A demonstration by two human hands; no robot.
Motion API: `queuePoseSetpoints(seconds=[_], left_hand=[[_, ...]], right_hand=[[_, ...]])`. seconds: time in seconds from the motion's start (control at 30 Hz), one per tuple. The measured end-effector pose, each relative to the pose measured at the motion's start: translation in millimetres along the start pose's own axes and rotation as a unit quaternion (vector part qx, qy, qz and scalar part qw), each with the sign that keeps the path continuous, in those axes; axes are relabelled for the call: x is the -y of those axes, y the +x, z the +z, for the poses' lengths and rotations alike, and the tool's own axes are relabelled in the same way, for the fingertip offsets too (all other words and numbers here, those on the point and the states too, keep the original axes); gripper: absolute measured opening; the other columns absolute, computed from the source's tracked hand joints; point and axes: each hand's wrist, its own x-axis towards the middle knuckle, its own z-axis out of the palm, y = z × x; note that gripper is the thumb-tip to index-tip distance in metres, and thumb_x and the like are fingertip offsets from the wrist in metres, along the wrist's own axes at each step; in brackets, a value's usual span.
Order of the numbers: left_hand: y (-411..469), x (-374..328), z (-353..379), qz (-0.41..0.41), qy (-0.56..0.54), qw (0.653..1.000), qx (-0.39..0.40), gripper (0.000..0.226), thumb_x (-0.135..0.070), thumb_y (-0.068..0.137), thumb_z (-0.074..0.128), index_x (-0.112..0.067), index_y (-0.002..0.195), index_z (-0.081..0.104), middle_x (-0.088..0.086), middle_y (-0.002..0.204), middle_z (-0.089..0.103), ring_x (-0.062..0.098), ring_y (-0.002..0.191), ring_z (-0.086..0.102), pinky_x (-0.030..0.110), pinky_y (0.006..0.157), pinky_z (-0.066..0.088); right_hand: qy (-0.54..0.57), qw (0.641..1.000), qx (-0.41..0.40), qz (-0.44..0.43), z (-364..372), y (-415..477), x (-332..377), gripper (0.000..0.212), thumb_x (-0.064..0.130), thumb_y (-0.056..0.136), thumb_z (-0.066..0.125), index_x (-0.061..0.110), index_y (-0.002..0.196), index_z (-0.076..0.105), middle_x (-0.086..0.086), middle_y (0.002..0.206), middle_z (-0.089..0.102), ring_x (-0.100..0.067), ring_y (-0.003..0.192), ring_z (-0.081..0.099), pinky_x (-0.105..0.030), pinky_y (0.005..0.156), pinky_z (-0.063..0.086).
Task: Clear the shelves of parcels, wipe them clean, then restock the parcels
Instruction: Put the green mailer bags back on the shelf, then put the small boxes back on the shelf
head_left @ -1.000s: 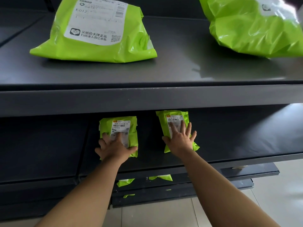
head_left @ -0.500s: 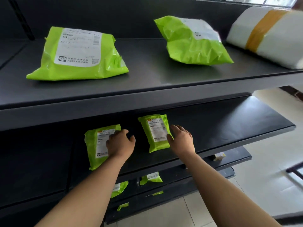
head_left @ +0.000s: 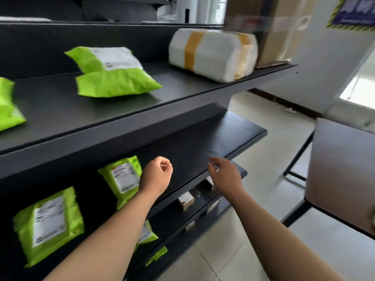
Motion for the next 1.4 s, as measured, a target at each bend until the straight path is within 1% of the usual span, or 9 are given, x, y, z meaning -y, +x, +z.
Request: queuePoseSetpoints(seconds=[0.27, 0.5, 0.6, 0.83, 0.93, 1.0, 1.2, 1.3, 1.4], left_hand=[[-20.1, -111.4, 123.2, 0.047, -0.036, 0.996, 0.066, 0.009, -0.021, 0.089, 0.057, -0.019, 0.092, 0.065, -0.005, 0.085, 0.065, 0.014, 0.081, 0.06, 0.022, 0.069, 0.042], [-44.2, -190.0, 221.3, 0.075, -0.042, 0.989, 0.121, 0.019, -0.02, 0.09, 0.056, -0.012, 0.104, 0.067, 0.004, 0.103, 0.07, 0.022, 0.096, 0.063, 0.029, 0.083, 0.05], [-56.5, -223.0, 270.0, 0.096, -0.052, 0.984, 0.142, 0.018, -0.019, 0.09, 0.056, -0.011, 0.101, 0.068, 0.006, 0.101, 0.07, 0.022, 0.093, 0.062, 0.023, 0.077, 0.043], [-99.7, -290.9, 377.0, 0.131, -0.06, 0.963, 0.229, 0.015, -0.026, 0.091, 0.056, -0.019, 0.099, 0.066, -0.005, 0.094, 0.067, 0.015, 0.086, 0.059, 0.024, 0.075, 0.044], [-109.3, -313.1, 410.1, 0.148, -0.058, 0.954, 0.255, 0.012, -0.025, 0.09, 0.056, -0.02, 0.095, 0.066, -0.007, 0.09, 0.066, 0.014, 0.085, 0.06, 0.023, 0.072, 0.04], [-111.5, -327.5, 433.8, 0.16, -0.056, 0.947, 0.271, 0.013, -0.025, 0.09, 0.057, -0.019, 0.096, 0.067, -0.007, 0.088, 0.065, 0.014, 0.085, 0.06, 0.022, 0.072, 0.039], [-102.9, -374.8, 505.2, 0.191, -0.051, 0.928, 0.317, 0.015, -0.026, 0.09, 0.058, -0.019, 0.099, 0.067, -0.008, 0.089, 0.064, 0.013, 0.085, 0.059, 0.023, 0.075, 0.042], [-93.0, -402.1, 540.1, 0.203, -0.048, 0.919, 0.335, 0.015, -0.026, 0.089, 0.059, -0.018, 0.098, 0.068, -0.006, 0.091, 0.066, 0.016, 0.088, 0.06, 0.026, 0.08, 0.047], [-84.9, -433.0, 572.6, 0.217, -0.043, 0.91, 0.352, 0.014, -0.025, 0.089, 0.06, -0.017, 0.097, 0.068, -0.007, 0.086, 0.064, 0.013, 0.085, 0.058, 0.022, 0.075, 0.04]], right_hand=[[-0.005, 0.995, -0.06, 0.083, -103.9, -8.7, -123.2, 0.031, 0.03, 0.096, 0.053, 0.02, 0.123, 0.065, -0.001, 0.124, 0.065, -0.019, 0.111, 0.061, -0.03, 0.092, 0.045], [-0.009, 0.986, -0.102, 0.131, -178.0, -22.1, -219.7, 0.03, 0.028, 0.094, 0.056, 0.018, 0.12, 0.067, -0.002, 0.121, 0.067, -0.02, 0.114, 0.059, -0.031, 0.098, 0.042], [-0.014, 0.98, -0.121, 0.154, -212.0, -32.5, -265.7, 0.03, 0.027, 0.093, 0.056, 0.017, 0.118, 0.069, -0.003, 0.119, 0.068, -0.021, 0.113, 0.06, -0.028, 0.094, 0.041], [-0.016, 0.958, -0.169, 0.231, -279.5, -67.7, -365.2, 0.028, 0.026, 0.093, 0.058, 0.015, 0.115, 0.069, -0.003, 0.117, 0.068, -0.019, 0.11, 0.061, -0.032, 0.097, 0.046], [-0.032, 0.947, -0.186, 0.261, -298.1, -76.3, -395.3, 0.027, 0.028, 0.094, 0.057, 0.017, 0.116, 0.069, -0.001, 0.118, 0.068, -0.017, 0.112, 0.059, -0.02, 0.089, 0.039], [-0.04, 0.938, -0.198, 0.283, -308.7, -79.1, -415.1, 0.027, 0.028, 0.094, 0.057, 0.016, 0.115, 0.07, -0.001, 0.119, 0.067, -0.018, 0.113, 0.058, -0.017, 0.084, 0.035], [-0.052, 0.912, -0.217, 0.345, -337.9, -74.0, -471.8, 0.029, 0.028, 0.094, 0.056, 0.017, 0.119, 0.068, -0.002, 0.122, 0.066, -0.02, 0.112, 0.059, -0.028, 0.092, 0.044], [-0.057, 0.899, -0.23, 0.369, -357.1, -64.1, -498.0, 0.031, 0.029, 0.094, 0.056, 0.017, 0.121, 0.067, -0.001, 0.124, 0.065, -0.018, 0.114, 0.058, -0.027, 0.095, 0.042], [-0.064, 0.881, -0.245, 0.4, -379.6, -54.9, -520.9, 0.032, 0.03, 0.094, 0.056, 0.018, 0.123, 0.066, -0.001, 0.125, 0.065, -0.018, 0.116, 0.057, -0.027, 0.096, 0.042]])
